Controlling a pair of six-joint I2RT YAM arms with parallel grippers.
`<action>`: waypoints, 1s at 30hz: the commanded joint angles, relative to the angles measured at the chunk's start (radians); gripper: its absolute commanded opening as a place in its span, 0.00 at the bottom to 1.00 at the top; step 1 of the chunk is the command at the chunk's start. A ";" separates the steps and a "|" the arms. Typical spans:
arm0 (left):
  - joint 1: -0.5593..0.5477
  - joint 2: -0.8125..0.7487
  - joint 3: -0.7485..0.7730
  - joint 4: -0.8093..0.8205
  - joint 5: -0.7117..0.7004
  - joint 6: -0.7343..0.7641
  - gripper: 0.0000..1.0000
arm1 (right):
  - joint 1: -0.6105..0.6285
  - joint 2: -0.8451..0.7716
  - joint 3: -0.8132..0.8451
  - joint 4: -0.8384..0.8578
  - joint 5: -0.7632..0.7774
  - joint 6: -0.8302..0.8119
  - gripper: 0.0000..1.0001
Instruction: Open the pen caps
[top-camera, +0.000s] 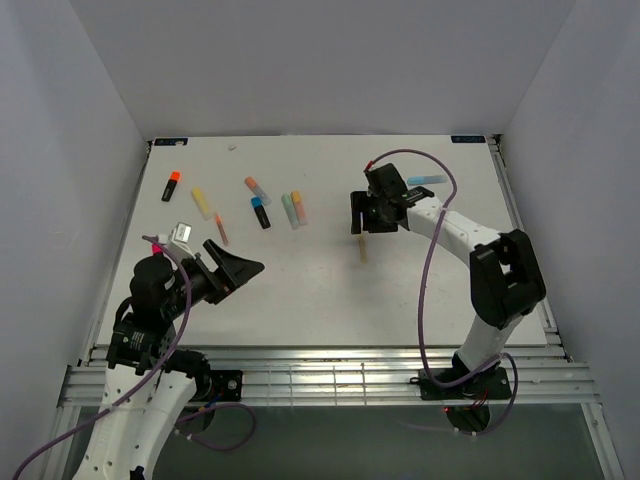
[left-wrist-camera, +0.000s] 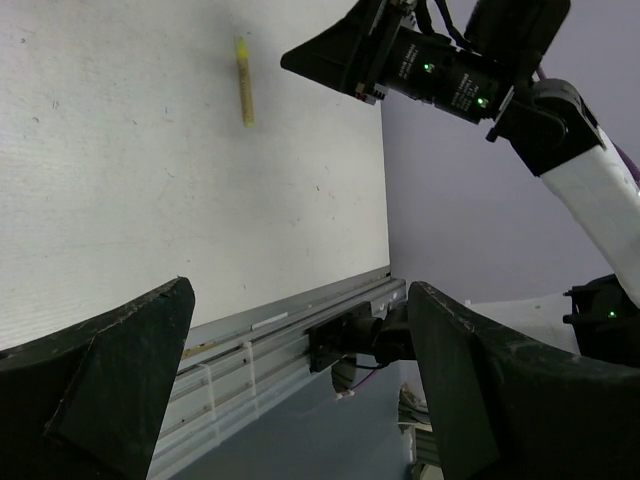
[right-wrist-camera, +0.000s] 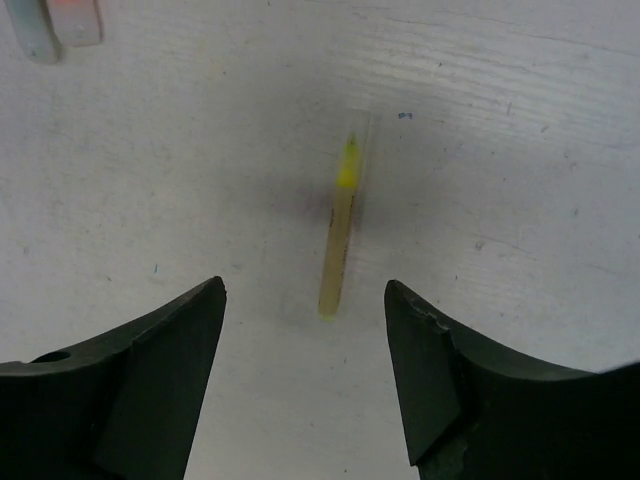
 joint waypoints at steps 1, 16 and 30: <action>-0.003 0.002 0.001 -0.019 0.011 -0.001 0.98 | 0.011 0.087 0.066 0.009 0.027 -0.037 0.68; -0.003 0.036 -0.001 -0.028 0.021 0.033 0.98 | 0.083 0.193 -0.003 0.061 0.150 -0.026 0.38; -0.003 0.042 -0.018 -0.031 0.028 0.030 0.98 | 0.094 0.176 -0.069 0.114 0.196 -0.038 0.34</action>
